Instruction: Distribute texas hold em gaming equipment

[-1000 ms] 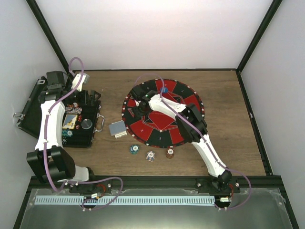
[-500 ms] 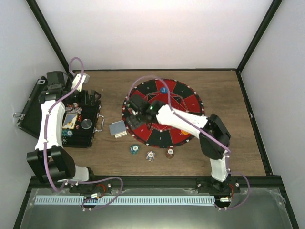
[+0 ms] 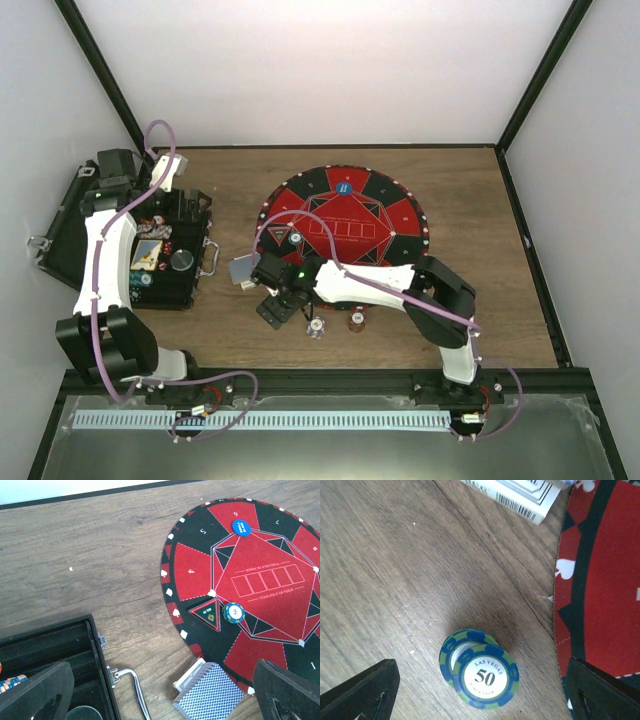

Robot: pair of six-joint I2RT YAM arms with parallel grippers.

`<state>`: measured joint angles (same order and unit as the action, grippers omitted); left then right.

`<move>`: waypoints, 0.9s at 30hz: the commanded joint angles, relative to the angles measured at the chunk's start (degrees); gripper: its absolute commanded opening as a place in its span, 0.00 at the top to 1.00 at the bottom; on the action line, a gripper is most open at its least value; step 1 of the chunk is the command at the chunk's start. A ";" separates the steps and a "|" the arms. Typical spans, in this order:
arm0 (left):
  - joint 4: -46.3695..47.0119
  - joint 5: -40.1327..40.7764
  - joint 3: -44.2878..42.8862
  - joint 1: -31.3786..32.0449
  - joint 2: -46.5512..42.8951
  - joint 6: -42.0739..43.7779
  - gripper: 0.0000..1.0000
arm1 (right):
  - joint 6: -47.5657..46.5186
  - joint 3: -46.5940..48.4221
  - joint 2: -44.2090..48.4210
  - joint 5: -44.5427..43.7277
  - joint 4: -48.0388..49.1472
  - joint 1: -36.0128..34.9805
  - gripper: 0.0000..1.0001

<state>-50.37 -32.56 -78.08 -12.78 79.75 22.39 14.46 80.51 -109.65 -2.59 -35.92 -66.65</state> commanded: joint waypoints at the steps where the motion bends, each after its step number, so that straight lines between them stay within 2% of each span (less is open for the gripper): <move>1: -0.61 -0.30 -1.55 -0.28 -0.39 0.67 0.00 | 0.41 0.86 -2.73 0.13 -0.06 -0.67 0.09; 9: -0.35 0.17 -1.81 -0.34 -0.42 0.69 0.00 | 0.22 1.06 -4.31 0.48 -0.92 -0.84 0.21; 14: -0.34 0.04 -1.83 -0.31 -0.38 0.72 0.00 | 0.52 1.49 -4.47 0.11 -0.93 -1.34 0.41; 22: -0.65 0.16 -1.81 -0.31 -0.65 1.22 0.00 | 1.18 2.25 -4.86 -0.67 -1.43 -1.99 0.46; 27: -0.69 0.25 -1.64 -0.31 -0.66 1.31 0.00 | 1.44 2.82 -5.15 -0.92 -1.56 -2.25 0.54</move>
<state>-50.61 -32.18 -78.32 -12.78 79.75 22.83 15.20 80.84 -113.86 -2.83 -36.93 -68.16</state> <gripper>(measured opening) 0.999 0.495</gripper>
